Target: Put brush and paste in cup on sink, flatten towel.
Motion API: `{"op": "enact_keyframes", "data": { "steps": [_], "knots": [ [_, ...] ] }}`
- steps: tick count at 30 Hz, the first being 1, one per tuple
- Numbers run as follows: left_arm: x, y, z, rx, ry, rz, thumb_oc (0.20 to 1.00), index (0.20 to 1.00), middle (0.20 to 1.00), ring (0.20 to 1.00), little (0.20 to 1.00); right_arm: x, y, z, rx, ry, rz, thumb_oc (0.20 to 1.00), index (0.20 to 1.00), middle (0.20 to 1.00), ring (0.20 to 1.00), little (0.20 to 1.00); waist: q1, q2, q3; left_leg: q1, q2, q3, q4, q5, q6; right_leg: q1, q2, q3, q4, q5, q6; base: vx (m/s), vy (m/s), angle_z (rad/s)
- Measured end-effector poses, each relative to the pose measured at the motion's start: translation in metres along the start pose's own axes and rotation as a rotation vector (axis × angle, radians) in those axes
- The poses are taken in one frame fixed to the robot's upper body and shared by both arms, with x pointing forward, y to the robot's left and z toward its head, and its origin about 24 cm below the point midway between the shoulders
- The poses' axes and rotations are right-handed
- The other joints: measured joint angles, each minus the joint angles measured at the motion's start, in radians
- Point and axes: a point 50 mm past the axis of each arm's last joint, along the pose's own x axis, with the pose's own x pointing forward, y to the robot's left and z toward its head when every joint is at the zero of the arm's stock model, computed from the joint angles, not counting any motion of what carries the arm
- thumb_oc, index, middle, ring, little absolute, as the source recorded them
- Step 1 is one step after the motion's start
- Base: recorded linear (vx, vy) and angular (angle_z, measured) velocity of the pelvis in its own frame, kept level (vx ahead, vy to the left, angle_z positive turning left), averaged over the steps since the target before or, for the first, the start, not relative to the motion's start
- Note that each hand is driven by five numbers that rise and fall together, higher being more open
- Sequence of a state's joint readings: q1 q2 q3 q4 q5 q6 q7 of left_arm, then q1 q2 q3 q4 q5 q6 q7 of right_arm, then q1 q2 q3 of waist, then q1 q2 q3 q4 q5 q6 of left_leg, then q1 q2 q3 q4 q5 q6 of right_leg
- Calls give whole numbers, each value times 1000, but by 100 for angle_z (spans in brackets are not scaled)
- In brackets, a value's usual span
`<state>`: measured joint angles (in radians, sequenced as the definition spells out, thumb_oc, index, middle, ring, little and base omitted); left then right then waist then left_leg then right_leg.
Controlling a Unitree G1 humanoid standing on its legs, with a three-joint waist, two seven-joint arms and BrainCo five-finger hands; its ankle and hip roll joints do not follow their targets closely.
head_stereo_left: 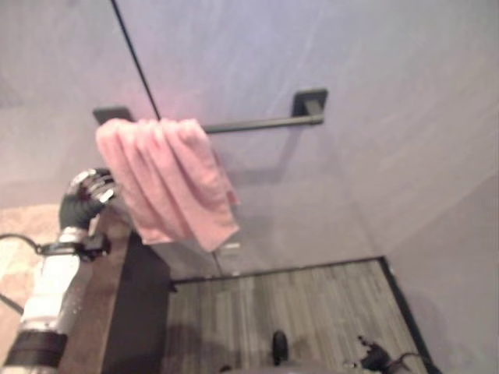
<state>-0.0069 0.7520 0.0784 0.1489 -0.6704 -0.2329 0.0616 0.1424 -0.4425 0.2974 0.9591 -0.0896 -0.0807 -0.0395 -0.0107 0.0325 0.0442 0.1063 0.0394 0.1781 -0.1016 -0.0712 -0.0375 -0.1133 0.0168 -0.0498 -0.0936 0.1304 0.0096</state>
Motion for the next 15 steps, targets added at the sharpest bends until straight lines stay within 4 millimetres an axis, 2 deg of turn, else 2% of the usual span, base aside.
{"op": "enact_keyframes", "data": {
  "steps": [10, 15],
  "knots": [
    [2, -9, -3, -3, 13, -40, 529, 529, 529, 529, 529, 0, 0, 0, -1, -1, 0, 1000, 1000, 1000, 1000, 1000, -2, 0, 0, -1, 0, 1, 0, 0, 0, -2, 0, 2, 0, 0, 0, 0, 0, 0],
    [3, -10, -1, -5, 7, -42, 586, 586, 586, 586, 586, 0, 0, 0, -20, -1, 2, 1000, 1000, 1000, 1000, 1000, -5, 2, 1, -3, -1, 2, -1, 0, 0, -5, 0, 4, 0, 0, 0, 0, 0, 0]
  ]
}}
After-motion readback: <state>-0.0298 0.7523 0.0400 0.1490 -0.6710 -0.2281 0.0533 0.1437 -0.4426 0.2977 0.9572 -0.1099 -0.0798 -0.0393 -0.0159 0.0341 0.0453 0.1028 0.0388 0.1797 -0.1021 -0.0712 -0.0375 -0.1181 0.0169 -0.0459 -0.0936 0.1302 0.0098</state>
